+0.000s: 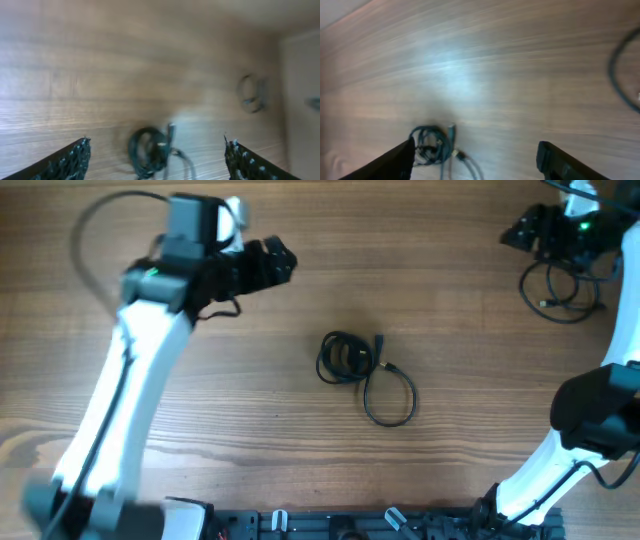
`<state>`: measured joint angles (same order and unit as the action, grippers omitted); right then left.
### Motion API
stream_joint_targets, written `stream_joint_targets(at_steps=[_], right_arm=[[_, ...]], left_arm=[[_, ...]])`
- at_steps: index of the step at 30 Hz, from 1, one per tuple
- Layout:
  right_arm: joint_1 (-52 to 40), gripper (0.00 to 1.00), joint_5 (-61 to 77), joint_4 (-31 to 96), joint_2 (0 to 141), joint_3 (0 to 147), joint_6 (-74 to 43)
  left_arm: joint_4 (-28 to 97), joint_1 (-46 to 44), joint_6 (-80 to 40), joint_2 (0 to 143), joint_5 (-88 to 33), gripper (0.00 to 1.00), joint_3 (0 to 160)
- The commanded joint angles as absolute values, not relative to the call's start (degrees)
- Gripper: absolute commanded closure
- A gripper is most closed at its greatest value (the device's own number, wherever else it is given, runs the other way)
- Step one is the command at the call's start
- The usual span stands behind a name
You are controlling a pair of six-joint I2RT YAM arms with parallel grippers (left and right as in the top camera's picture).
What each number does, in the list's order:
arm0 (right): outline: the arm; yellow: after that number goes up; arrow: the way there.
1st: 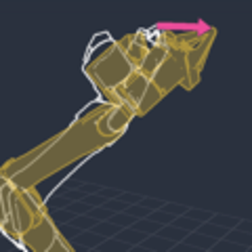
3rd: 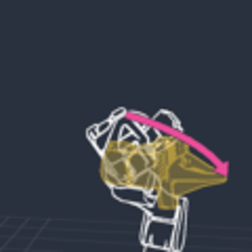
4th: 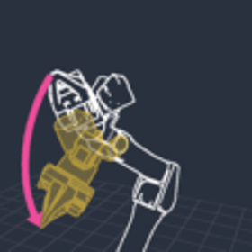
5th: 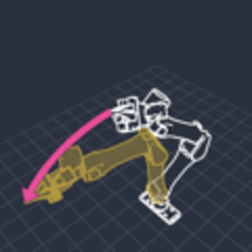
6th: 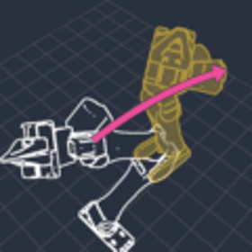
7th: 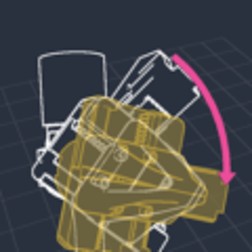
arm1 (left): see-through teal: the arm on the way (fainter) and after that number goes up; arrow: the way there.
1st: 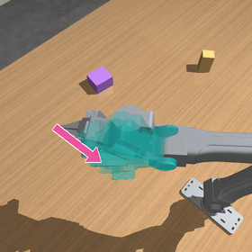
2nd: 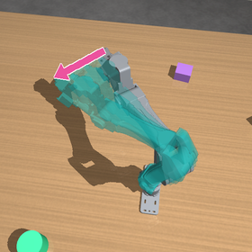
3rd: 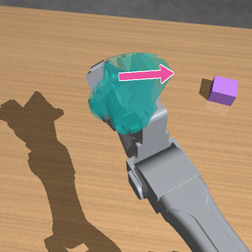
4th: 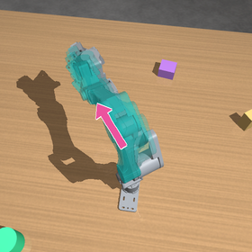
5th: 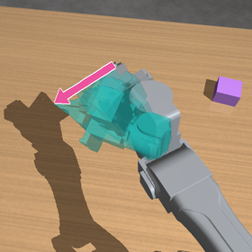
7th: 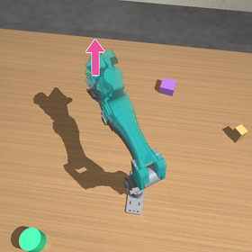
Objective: Untangle cables
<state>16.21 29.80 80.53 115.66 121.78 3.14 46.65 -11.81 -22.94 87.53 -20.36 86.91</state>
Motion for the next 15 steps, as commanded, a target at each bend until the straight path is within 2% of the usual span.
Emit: stream_joint_targets(at_steps=[1, 2, 4, 8, 12, 15], right_arm=[[9.65, 0.23, 31.57, 82.39, 115.37, 122.39, 4.19], [8.08, 0.23, 29.67, 82.37, 115.39, 122.34, 2.98], [3.51, 0.21, 17.80, 82.87, 115.59, 122.13, -7.57], [-1.23, 0.19, 16.34, 82.15, 116.81, 120.95, -7.75], [-1.61, 0.18, 16.36, 79.26, 117.25, 117.78, -7.64], [-1.65, 0.18, 16.36, 79.29, 117.34, 117.67, -7.51]], left_arm=[[52.42, -12.16, -21.89, 84.18, -20.01, 0.18, 87.33], [53.89, -12.16, -22.61, 84.71, -19.70, 0.20, 87.05], [55.53, -12.14, -24.56, 86.91, -19.73, 0.22, 85.14], [55.29, -14.39, -25.93, 91.48, -19.86, 0.28, 82.35], [52.23, -20.12, -25.91, 98.39, -19.84, 0.30, 82.02], [49.84, -23.16, -25.69, 103.15, -19.62, 0.35, 82.02]])
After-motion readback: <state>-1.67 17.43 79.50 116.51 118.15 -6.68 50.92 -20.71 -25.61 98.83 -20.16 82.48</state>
